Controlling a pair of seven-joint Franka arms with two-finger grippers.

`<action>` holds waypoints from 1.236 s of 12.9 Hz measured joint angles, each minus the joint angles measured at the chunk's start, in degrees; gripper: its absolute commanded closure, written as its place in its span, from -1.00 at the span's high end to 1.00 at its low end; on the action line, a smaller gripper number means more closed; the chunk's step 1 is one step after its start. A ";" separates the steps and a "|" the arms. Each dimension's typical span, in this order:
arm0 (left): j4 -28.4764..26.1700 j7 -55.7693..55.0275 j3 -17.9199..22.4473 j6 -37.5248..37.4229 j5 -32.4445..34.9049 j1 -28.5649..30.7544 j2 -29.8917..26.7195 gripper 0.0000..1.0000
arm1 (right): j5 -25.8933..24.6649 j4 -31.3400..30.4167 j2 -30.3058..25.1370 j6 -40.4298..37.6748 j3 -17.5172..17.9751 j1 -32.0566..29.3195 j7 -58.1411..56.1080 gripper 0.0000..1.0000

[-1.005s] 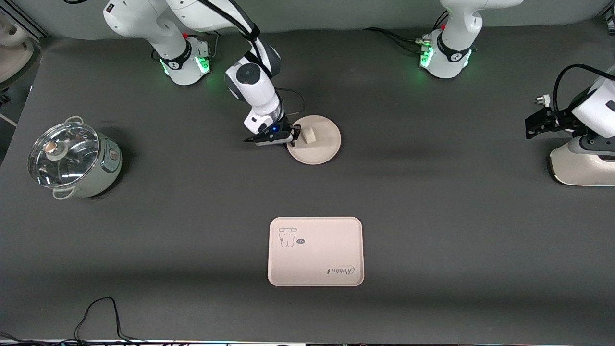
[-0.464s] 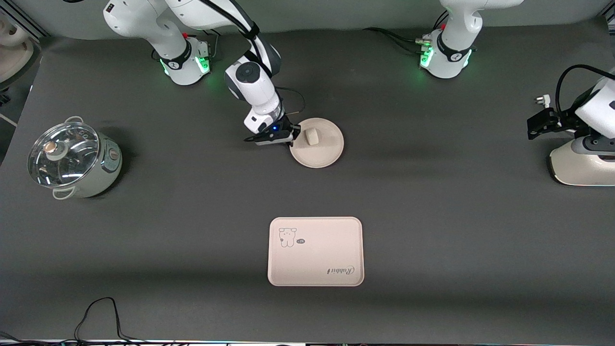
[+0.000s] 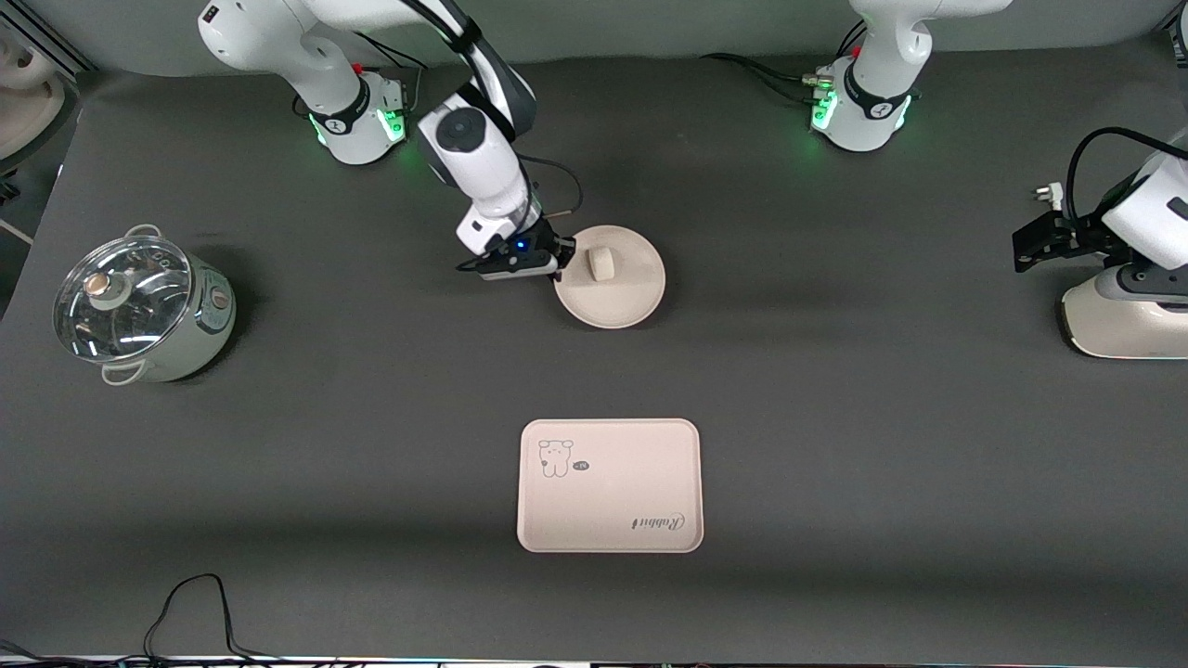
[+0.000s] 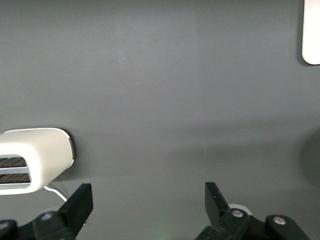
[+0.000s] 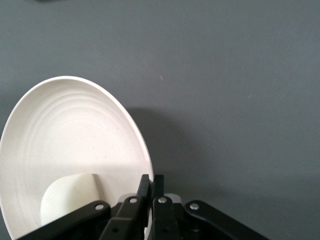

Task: Place bun in plate and plate on tray
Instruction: 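Lift the plate with the right gripper and carry it onto the tray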

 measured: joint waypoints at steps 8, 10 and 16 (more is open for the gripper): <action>-0.02 -0.15 0.56 0.09 -0.88 0.36 0.00 1.00 | 4.00 7.16 -8.20 -11.49 -0.10 -2.84 -1.33 -1.00; -0.10 -0.27 0.56 1.37 -1.44 0.37 0.02 1.00 | 4.00 11.49 -3.70 -11.44 -0.17 -4.90 -2.23 -1.00; -0.65 -0.89 0.59 2.56 -1.67 0.39 0.15 1.00 | 4.03 34.70 16.76 -11.66 -0.35 -12.69 -4.39 -1.00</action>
